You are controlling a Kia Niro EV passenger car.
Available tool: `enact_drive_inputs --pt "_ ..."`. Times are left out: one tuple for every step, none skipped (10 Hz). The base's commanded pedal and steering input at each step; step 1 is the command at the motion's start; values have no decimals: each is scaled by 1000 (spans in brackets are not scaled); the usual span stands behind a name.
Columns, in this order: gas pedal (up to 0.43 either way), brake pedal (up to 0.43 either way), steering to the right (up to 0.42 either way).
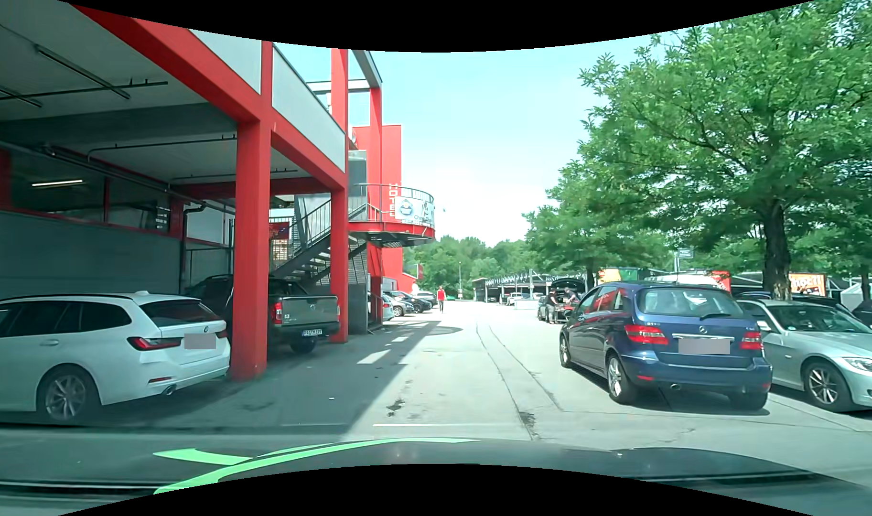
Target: Follow the waypoints while adhering to traffic rules and regulations
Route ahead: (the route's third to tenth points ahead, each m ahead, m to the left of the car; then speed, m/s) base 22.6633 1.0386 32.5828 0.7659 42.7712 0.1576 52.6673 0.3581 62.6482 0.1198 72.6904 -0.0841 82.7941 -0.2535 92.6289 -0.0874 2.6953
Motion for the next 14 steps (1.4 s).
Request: enact_drive_inputs --pt "39 0 -67" --pt "39 0 -60" --pt "39 0 -49" --pt "39 0 -39" --pt "39 0 -29" --pt "39 0 -22" --pt "39 0 -17" --pt "39 0 -11" --pt "39 0 -4" --pt "39 0 -2" --pt "39 0 3" --pt "39 0 10" --pt "39 0 16" --pt "39 0 22"
